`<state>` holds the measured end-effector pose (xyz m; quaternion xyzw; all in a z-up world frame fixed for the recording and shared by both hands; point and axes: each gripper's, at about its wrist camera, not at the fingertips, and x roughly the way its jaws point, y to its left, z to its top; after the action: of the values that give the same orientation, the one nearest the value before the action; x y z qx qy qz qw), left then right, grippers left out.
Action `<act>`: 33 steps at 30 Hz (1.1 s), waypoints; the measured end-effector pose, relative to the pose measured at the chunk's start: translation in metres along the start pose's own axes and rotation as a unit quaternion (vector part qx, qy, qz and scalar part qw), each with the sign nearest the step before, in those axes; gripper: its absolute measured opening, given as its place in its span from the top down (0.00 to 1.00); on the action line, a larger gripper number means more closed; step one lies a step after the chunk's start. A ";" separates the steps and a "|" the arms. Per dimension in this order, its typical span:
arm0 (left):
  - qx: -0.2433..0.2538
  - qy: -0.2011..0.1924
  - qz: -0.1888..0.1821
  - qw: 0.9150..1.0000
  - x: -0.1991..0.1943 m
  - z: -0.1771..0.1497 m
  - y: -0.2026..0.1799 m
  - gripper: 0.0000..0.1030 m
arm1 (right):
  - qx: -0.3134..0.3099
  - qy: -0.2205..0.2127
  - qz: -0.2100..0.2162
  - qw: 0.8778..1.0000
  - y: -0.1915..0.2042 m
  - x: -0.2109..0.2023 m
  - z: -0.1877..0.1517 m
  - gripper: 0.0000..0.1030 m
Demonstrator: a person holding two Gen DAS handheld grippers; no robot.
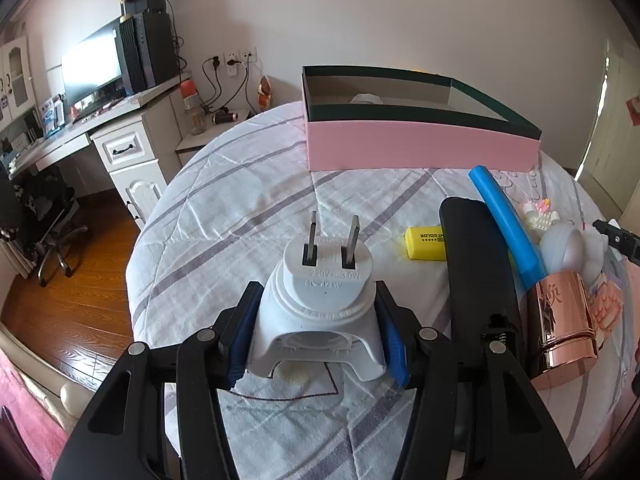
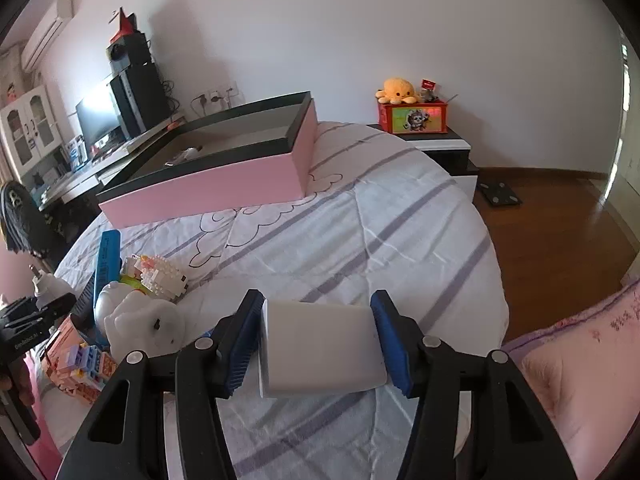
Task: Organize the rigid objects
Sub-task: 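Lift the white hair dryer with the left tool while the right tool holds the charger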
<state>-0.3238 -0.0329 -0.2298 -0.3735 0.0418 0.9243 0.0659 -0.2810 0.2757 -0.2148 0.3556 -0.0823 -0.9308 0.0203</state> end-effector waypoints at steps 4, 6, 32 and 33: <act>0.002 -0.002 0.002 1.000 -0.001 0.000 -0.001 0.47 | 0.005 -0.005 -0.010 1.000 -0.001 -0.003 -0.005 0.35; 0.005 -0.003 0.002 1.000 -0.003 -0.001 -0.002 0.47 | 0.007 -0.009 -0.004 1.000 -0.002 -0.004 -0.007 0.35; -0.013 -0.021 -0.029 0.999 -0.014 0.029 0.002 0.81 | -0.088 -0.044 0.043 0.994 0.059 -0.022 0.041 0.45; -0.019 -0.022 -0.030 0.999 -0.013 0.025 0.005 0.63 | -0.087 -0.042 0.043 0.994 0.059 -0.020 0.040 0.45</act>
<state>-0.3325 -0.0356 -0.2029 -0.3556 0.0114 0.9305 0.0875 -0.2937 0.2253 -0.1625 0.3097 -0.0171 -0.9467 0.0873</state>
